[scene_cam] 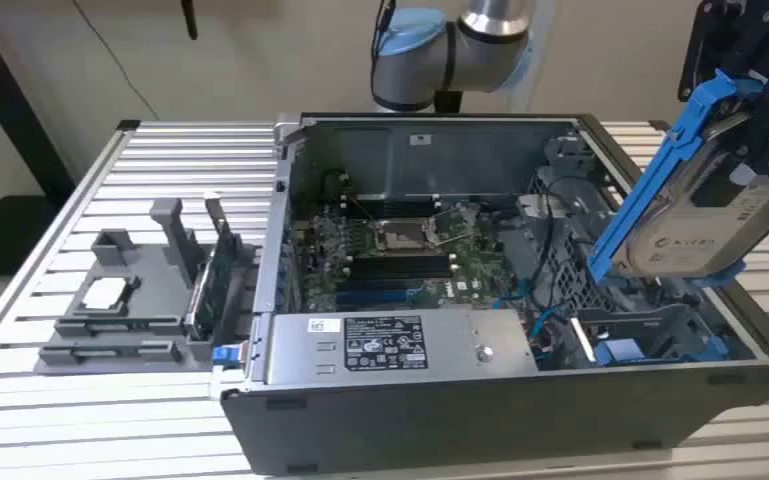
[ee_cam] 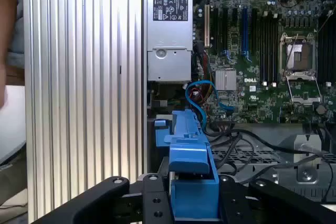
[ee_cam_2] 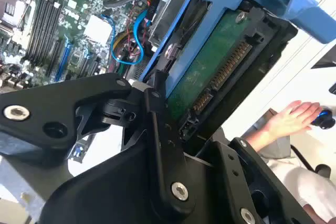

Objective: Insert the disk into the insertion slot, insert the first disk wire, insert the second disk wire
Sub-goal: 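Insert the disk into the insertion slot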

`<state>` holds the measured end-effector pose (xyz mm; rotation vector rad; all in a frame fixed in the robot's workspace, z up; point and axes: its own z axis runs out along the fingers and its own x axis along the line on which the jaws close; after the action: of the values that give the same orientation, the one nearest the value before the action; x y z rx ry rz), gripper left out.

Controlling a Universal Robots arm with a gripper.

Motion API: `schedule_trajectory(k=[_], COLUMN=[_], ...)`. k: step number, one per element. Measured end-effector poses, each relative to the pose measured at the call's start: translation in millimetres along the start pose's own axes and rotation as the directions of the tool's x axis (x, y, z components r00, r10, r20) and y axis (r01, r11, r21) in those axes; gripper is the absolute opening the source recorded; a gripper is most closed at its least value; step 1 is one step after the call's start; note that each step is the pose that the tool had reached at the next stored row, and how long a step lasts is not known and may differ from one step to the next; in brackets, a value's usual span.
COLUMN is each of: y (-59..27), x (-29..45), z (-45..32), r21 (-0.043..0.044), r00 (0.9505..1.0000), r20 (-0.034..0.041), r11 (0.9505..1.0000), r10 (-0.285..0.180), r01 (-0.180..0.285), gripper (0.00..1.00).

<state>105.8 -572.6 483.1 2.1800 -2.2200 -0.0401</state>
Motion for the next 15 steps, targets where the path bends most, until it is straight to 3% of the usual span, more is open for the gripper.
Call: schedule_trajectory(k=[15], y=[-3.1], x=[0.0], z=[3.1], r21=[0.0], r00=[1.0], r20=[-0.0001], r11=[1.0], r10=[0.0], r01=[0.0], gripper=[0.33])
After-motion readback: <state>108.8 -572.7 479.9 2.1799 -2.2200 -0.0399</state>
